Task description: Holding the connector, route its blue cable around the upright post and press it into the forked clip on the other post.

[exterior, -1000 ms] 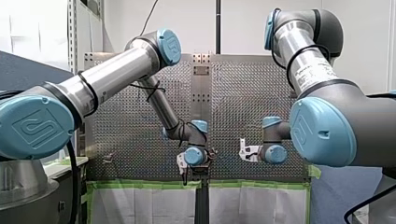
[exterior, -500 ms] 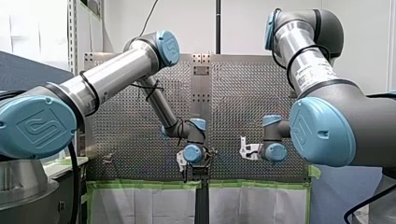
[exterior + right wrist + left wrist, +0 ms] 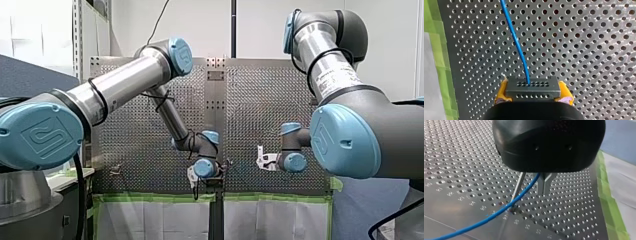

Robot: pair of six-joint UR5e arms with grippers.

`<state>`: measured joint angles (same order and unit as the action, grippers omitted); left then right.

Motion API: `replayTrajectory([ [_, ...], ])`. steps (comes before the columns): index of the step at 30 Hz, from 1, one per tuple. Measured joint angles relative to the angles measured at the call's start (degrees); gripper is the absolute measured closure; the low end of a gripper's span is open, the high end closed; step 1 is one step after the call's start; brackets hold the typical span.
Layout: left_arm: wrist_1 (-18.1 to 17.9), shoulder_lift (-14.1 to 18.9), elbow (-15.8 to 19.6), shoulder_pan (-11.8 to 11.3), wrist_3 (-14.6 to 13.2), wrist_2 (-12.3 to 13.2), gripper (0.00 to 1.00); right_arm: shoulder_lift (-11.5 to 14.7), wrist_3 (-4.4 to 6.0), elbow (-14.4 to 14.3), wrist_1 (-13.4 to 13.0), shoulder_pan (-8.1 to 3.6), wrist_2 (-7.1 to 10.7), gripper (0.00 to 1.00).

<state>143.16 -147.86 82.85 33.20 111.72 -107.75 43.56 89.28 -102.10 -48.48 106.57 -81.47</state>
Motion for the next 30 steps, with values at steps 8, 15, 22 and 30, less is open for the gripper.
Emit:
replayTrajectory([
  [8, 0.87, -0.23, -1.28, -0.2, 0.13, 0.55, 0.98, 0.0, -0.05, 0.0, 0.0, -0.13, -0.15, 1.0],
  [15, 1.31, -0.26, -1.63, -0.65, 0.24, 1.29, 0.98, -0.01, 0.07, 0.0, -0.23, -0.32, -0.3, 1.0],
  [22, 1.34, -0.25, -1.68, -1.19, 0.29, 1.95, 0.98, -0.15, 0.6, 0.54, -0.63, -1.19, -0.77, 1.0],
  [30, 1.43, -0.26, -1.9, -1.9, 0.33, 2.31, 0.98, -0.3, 0.8, 1.15, -0.59, -1.97, -0.85, 1.0],
])
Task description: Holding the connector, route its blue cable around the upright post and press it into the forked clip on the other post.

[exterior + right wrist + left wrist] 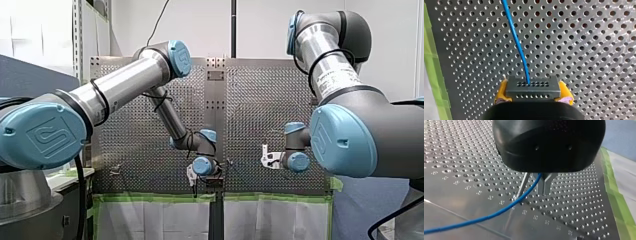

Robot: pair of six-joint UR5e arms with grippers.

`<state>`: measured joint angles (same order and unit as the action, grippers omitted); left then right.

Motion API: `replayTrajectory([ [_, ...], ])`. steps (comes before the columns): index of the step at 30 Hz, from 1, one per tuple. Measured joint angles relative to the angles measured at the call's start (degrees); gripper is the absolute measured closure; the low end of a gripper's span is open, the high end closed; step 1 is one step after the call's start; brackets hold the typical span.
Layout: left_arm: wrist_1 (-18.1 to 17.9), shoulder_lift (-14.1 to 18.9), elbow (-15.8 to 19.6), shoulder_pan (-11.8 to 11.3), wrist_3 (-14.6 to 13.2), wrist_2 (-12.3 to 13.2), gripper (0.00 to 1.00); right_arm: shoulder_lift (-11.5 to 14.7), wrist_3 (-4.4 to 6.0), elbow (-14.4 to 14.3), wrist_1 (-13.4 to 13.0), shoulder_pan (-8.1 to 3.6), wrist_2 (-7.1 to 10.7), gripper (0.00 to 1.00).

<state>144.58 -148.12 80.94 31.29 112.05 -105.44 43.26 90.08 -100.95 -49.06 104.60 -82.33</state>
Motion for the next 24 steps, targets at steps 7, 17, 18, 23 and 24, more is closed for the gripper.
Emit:
replayTrajectory([
  [7, 0.01, 0.0, -0.02, -0.22, 0.01, 0.02, 0.98, -0.48, -0.07, 0.22, 0.04, -0.18, -0.1, 1.0],
  [17, 0.07, 0.0, -0.02, -0.27, 0.01, 0.02, 0.98, -4.06, -0.49, 1.95, 0.96, -0.1, -0.83, 1.0],
  [18, 0.08, 0.0, -0.02, -0.3, 0.01, 0.02, 0.98, -4.21, -0.45, 2.15, 0.99, -0.15, -0.85, 1.0],
  [23, 0.13, 0.0, -0.02, -0.5, 0.01, 0.02, 0.98, -5.16, -0.39, 3.34, 1.36, -0.53, -1.0, 1.0],
  [24, 0.15, 0.0, -0.02, -0.54, 0.01, 0.02, 0.98, -5.37, -0.44, 3.63, 1.57, -0.6, -1.08, 1.0],
])
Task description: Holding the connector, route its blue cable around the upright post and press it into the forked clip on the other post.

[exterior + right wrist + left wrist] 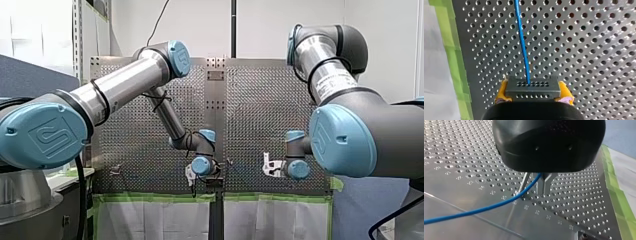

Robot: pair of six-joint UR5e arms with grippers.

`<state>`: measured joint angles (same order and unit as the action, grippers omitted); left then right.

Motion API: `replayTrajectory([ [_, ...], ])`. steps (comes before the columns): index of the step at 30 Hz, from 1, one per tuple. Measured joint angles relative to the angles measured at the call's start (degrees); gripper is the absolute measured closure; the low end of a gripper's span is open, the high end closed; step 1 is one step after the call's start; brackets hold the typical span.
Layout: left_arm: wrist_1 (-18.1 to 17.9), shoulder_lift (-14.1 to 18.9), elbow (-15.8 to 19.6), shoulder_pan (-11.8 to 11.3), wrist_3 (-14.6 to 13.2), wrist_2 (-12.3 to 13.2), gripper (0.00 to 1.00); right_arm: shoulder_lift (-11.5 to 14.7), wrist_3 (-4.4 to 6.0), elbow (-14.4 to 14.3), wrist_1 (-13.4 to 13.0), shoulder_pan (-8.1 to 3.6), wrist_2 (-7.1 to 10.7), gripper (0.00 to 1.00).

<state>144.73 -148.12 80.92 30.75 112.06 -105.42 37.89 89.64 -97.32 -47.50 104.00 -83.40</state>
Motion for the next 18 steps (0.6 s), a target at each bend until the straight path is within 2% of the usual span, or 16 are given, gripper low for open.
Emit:
replayTrajectory([
  [9, 0.13, 0.0, -0.23, -0.65, 0.1, 1.28, 0.98, -0.7, -0.48, 3.48, 3.15, -0.17, -0.27, 1.0],
  [18, 1.3, 0.0, -1.94, -1.29, 0.59, 2.59, 0.98, -0.74, -0.86, 7.41, 5.82, 0.09, -0.33, 1.0],
])
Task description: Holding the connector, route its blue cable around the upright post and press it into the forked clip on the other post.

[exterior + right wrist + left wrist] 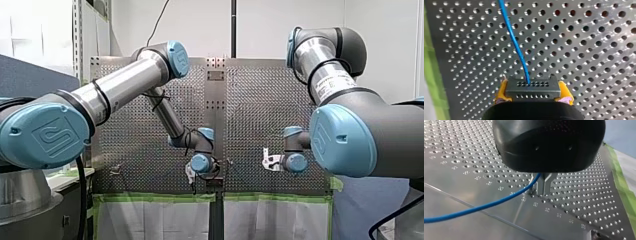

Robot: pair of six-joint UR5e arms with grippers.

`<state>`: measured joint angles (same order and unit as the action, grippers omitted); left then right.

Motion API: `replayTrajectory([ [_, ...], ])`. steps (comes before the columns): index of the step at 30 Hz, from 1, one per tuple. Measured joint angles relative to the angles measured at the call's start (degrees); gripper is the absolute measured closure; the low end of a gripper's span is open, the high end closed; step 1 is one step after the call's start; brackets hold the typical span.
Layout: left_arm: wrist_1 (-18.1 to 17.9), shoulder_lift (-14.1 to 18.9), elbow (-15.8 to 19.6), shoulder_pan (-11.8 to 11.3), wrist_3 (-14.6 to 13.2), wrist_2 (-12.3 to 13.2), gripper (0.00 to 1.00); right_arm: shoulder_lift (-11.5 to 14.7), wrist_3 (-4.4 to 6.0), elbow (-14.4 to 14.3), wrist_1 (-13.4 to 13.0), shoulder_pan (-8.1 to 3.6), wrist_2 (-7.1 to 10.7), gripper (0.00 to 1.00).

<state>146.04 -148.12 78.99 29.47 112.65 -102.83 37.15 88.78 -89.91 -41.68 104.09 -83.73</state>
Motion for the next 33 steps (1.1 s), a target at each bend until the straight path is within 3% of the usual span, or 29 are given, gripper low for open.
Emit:
replayTrajectory([
  [7, 0.45, 0.0, -0.41, -0.6, 0.02, 0.45, 0.98, 0.01, -0.12, 2.14, 1.1, -0.04, -0.18, 1.0],
  [8, 0.51, -0.01, -0.41, -0.67, 0.02, 0.51, 0.91, 0.01, -0.13, 2.25, 1.15, -0.01, -0.19, 1.0],
  [9, 0.57, 0.0, -0.41, -0.71, -0.01, 0.56, 0.91, 0.0, -0.14, 2.33, 1.16, 0.01, -0.2, 1.0],
  [11, 0.67, 0.0, -0.41, -0.76, -0.26, 0.79, 0.77, 0.0, -0.15, 2.43, 1.2, 0.06, -0.2, 1.0],
  [12, 0.7, 0.0, -0.42, -0.77, -0.47, 0.95, 0.77, 0.01, -0.16, 2.45, 1.22, 0.08, -0.21, 1.0],
  [13, 0.71, 0.0, -0.42, -0.77, -0.75, 1.2, 0.6, 0.0, -0.16, 2.47, 1.25, 0.08, -0.21, 1.0],
  [14, 0.77, 0.0, -0.42, -0.73, -1.23, 1.65, 0.36, 0.0, -0.16, 2.48, 1.27, 0.08, -0.2, 1.0],
  [15, 0.84, 0.0, -0.42, -0.68, -1.65, 2.04, 0.36, 0.0, -0.17, 2.48, 1.29, 0.09, -0.19, 1.0],
  [17, 1.19, 0.06, -0.41, -0.53, -2.67, 3.03, 0.04, 0.0, -0.17, 2.48, 1.32, 0.1, -0.16, 1.0],
  [19, 1.79, 0.05, -0.41, -0.44, -3.61, 3.59, 0.0, 0.0, -0.17, 2.49, 1.44, 0.1, -0.14, 1.0],
  [33, 8.05, 1.08, 0.67, 0.6, -11.12, 2.55, 0.0, -0.08, -0.76, 2.49, 3.74, 0.25, -0.04, 1.0],
])
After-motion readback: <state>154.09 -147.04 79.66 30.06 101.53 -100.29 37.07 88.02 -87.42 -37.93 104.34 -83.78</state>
